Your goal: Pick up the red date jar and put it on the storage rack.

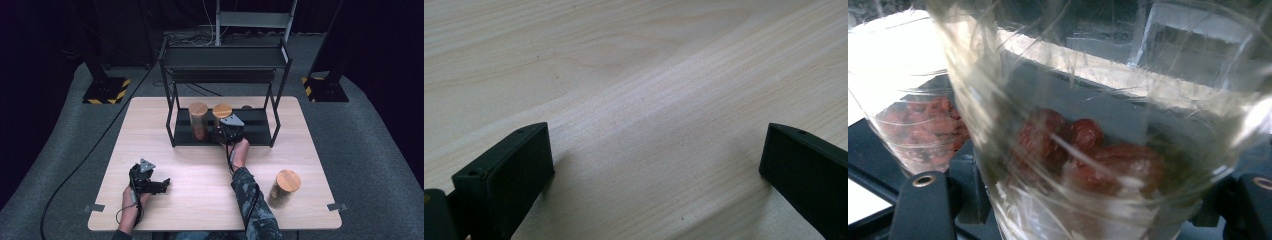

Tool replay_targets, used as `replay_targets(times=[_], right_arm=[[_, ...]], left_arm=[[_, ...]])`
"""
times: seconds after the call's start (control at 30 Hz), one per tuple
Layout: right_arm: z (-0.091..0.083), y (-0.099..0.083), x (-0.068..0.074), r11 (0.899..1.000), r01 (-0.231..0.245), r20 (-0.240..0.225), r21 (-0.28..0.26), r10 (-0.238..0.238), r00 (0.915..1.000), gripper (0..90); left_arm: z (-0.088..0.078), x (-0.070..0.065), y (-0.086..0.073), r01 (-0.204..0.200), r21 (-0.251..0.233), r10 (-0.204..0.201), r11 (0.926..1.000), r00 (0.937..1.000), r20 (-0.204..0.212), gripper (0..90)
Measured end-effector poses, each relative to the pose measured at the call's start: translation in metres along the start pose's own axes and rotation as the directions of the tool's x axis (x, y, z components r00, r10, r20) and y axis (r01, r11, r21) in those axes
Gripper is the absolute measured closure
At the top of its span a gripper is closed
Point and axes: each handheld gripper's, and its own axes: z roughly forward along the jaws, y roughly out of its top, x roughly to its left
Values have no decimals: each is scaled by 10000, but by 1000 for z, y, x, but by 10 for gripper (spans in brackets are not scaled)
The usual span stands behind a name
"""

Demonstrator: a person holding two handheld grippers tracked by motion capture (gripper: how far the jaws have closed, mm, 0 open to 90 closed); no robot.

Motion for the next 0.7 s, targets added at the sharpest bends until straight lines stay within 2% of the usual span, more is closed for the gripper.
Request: replay_targets(times=[0.33,0.7], right_arm=[[5,2,-1,10000,54,52,80,-54,10000,245],[12,1,-4,9998,-170,37,143,170,9998,245]], left_arm=[[0,0,0,2,1,-2,10000,10000,1,0],[0,0,0,4,-1,-4,10000,10000,4,0]])
